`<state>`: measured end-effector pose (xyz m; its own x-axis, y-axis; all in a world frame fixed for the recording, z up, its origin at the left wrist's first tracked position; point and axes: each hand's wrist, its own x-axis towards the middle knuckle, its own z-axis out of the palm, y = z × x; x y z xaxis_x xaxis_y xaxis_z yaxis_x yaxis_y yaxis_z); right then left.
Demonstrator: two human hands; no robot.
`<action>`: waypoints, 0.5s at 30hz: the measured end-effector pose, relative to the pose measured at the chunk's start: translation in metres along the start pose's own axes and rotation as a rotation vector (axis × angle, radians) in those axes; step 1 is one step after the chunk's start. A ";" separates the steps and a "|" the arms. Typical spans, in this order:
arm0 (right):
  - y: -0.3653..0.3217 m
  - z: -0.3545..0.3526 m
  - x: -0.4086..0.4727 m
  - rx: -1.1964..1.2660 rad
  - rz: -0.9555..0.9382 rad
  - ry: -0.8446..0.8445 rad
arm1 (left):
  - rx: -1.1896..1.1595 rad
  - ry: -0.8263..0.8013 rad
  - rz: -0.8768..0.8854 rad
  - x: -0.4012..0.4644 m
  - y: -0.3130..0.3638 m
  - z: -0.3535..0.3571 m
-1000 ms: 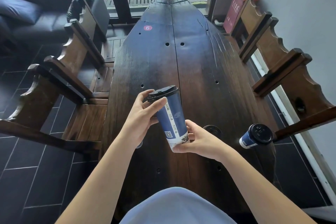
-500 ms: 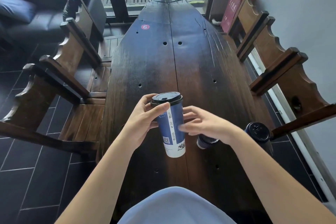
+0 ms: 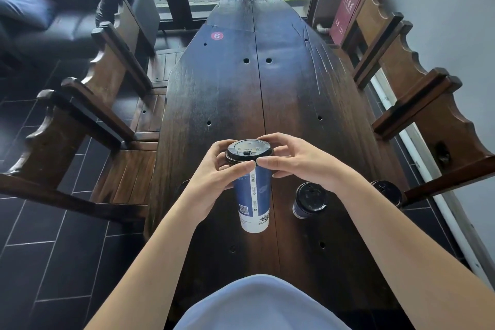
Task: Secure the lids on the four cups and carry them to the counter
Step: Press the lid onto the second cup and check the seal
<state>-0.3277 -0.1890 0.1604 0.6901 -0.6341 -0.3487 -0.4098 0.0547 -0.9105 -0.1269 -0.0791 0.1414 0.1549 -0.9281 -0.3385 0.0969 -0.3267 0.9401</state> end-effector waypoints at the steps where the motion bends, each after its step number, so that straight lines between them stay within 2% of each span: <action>1: 0.002 0.000 0.001 0.001 -0.001 0.003 | 0.015 -0.003 0.000 0.000 0.000 -0.001; 8: 0.025 -0.001 0.007 -0.091 -0.010 0.060 | 0.186 -0.037 0.014 0.009 -0.010 -0.005; 15: 0.071 0.011 0.030 -0.108 0.062 0.072 | 0.264 -0.042 -0.064 0.031 -0.052 -0.002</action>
<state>-0.3292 -0.1958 0.0829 0.6184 -0.6864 -0.3826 -0.5145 0.0143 -0.8574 -0.1255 -0.0901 0.0817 0.1156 -0.9090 -0.4005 -0.1557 -0.4148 0.8965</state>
